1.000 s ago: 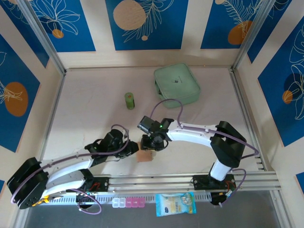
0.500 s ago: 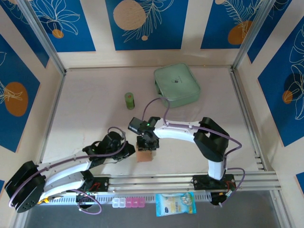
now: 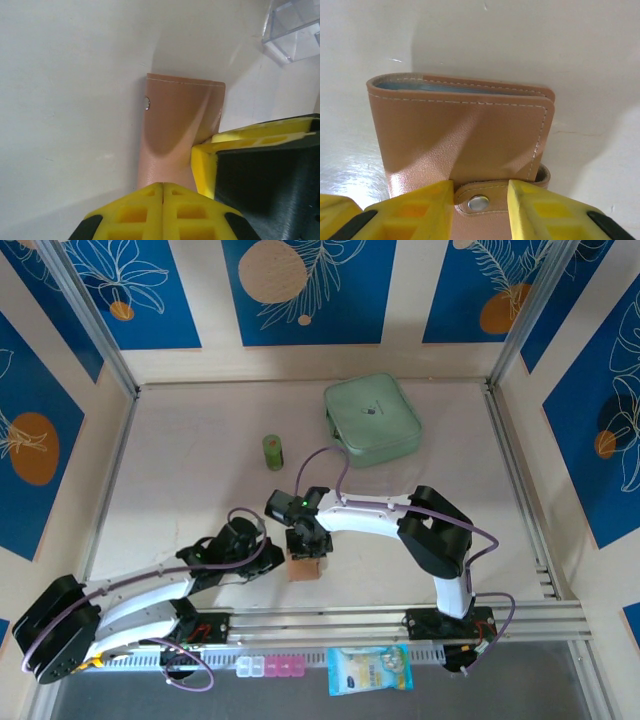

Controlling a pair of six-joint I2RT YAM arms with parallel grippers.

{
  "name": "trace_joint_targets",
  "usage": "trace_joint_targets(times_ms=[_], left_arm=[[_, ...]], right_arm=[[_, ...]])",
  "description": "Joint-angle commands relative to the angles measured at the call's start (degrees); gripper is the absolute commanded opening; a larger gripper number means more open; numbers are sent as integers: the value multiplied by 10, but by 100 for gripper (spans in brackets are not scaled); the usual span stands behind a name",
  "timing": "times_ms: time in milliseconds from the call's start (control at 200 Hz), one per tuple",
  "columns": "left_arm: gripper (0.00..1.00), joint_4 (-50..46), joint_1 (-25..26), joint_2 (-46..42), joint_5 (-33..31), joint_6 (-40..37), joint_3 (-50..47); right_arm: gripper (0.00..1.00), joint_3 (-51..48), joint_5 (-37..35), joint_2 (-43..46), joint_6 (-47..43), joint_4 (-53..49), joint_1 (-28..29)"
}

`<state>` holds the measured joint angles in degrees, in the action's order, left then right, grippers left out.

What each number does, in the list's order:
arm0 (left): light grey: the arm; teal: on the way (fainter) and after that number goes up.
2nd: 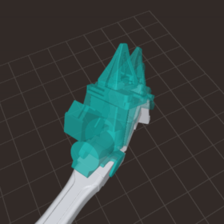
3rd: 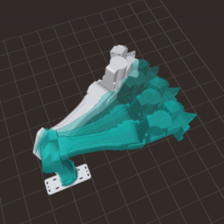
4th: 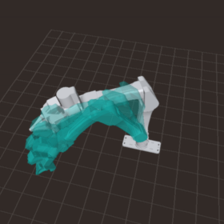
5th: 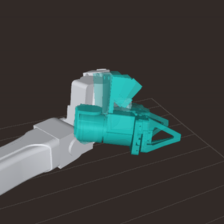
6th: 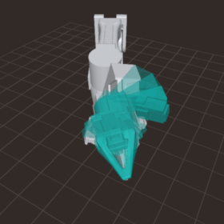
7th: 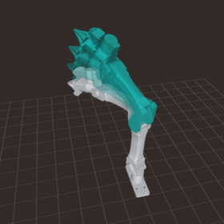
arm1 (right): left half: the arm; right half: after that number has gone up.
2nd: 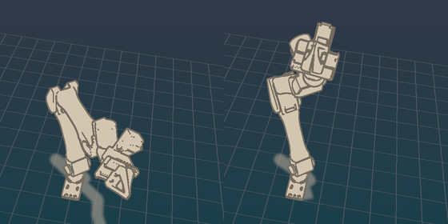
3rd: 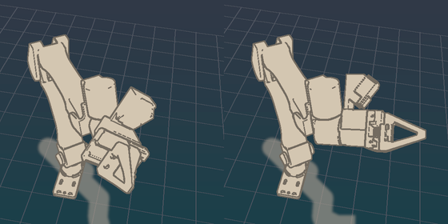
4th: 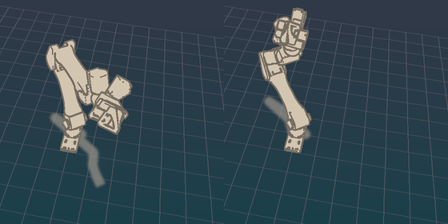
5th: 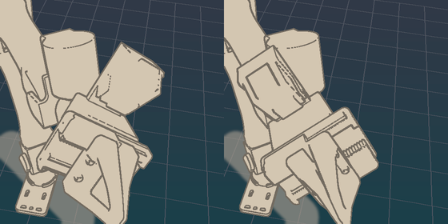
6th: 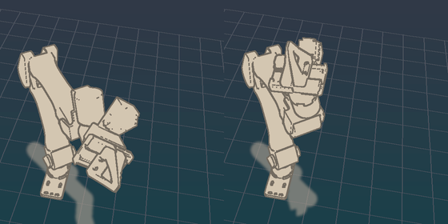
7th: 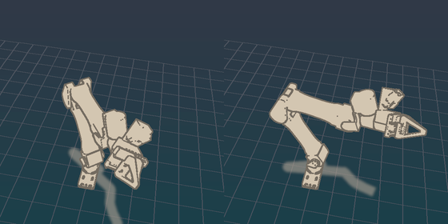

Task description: Take the credit cards out of the card holder

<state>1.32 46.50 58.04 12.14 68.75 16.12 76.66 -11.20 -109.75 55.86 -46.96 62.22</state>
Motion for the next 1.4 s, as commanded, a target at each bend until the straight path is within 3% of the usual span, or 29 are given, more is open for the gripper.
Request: trace_joint_targets(times_ms=[0,515,890,1395], left_arm=[[0,30,-5,16,19,5,2],[0,115,-2,115,62,8,29],[0,92,-1,89,36,17,11],[0,94,-1,92,38,18,10]], right_arm=[[31,-14,3,-11,-2,0,9],[12,-54,3,32,5,40,9],[24,-49,-56,87,9,-33,8],[25,-94,-47,98,10,-6,-6]])
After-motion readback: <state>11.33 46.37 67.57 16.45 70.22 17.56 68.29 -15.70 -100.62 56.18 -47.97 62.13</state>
